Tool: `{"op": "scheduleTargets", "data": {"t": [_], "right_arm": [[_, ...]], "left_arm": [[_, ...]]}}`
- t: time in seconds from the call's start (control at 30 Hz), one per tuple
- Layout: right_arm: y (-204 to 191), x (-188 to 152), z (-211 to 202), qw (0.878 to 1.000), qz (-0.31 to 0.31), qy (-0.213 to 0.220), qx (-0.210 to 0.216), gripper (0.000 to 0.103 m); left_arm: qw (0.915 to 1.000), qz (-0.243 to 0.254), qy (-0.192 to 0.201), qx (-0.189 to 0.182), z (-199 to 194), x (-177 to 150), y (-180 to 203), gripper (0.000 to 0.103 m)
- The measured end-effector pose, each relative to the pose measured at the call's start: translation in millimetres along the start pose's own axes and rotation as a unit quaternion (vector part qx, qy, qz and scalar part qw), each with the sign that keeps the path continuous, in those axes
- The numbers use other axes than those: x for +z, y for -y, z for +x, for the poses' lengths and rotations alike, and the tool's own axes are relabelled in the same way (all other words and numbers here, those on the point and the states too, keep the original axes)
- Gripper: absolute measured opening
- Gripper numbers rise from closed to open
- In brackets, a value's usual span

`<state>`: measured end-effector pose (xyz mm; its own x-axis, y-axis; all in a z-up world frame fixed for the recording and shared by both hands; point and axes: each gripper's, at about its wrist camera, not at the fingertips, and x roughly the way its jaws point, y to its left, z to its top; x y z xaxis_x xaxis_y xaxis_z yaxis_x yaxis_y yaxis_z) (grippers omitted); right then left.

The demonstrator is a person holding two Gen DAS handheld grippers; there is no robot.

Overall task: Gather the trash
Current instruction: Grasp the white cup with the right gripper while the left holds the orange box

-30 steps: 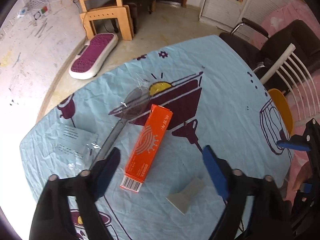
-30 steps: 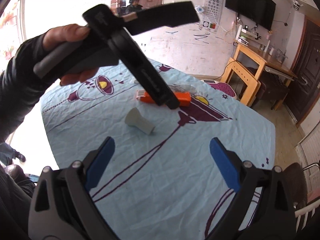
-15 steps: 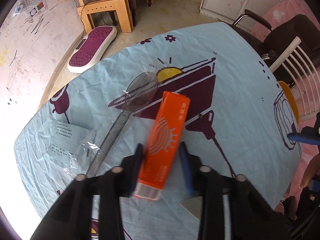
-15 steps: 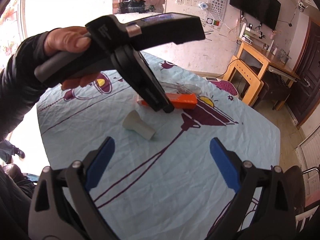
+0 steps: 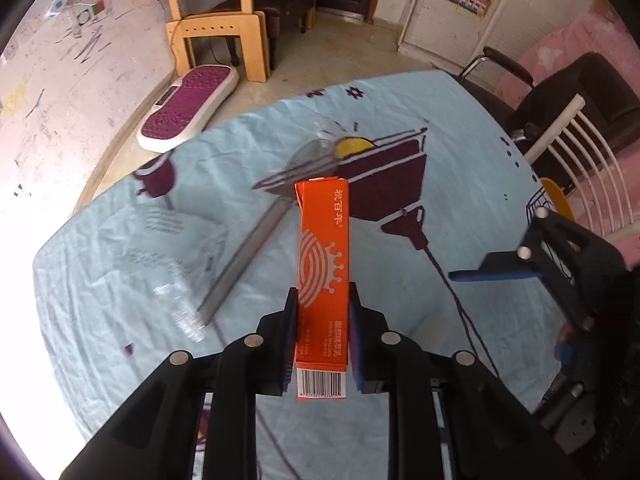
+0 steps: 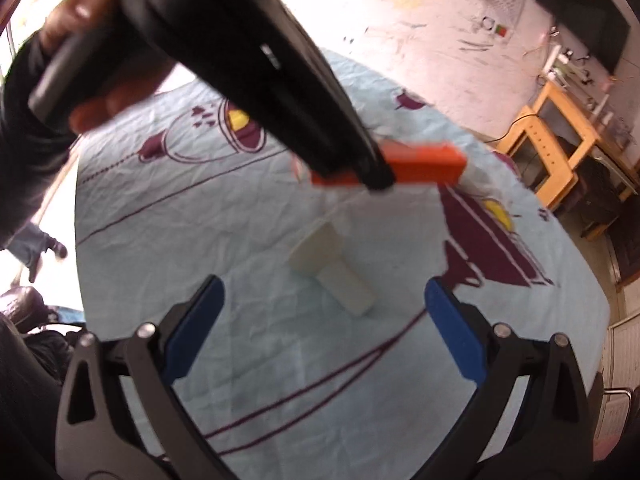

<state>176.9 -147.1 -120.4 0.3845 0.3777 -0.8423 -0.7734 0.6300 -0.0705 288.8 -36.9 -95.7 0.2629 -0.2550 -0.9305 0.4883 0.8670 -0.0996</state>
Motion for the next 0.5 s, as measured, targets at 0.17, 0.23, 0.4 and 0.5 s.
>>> {"op": "scheduleTargets", "data": {"t": [0.17,0.23,0.4,0.5], "right_arm": [[9.1,8.5,14.5,1.000,0.013,-0.018,0.019,0.095],[11.1,12.2,16.6,0.999,0.016,-0.017,0.022,0.080],[11.0,18.4,16.3,0.999,0.022,-0.015,0.023,0.058],[7.0,18.4,15.1,0.999,0.023,-0.015,0.018,0.042]], "left_arm": [[0.9987,-0.035,0.036,0.008,-28.7,-19.8,-23.0,0.018],[0.9977,-0.049,0.047,0.004,-38.2,-27.7,-30.7,0.018],[0.9961,-0.066,0.057,0.007,-49.8,-45.5,-51.0,0.018],[0.9954,-0.073,0.061,0.006,-51.8,-51.6,-54.2,0.018]]}}
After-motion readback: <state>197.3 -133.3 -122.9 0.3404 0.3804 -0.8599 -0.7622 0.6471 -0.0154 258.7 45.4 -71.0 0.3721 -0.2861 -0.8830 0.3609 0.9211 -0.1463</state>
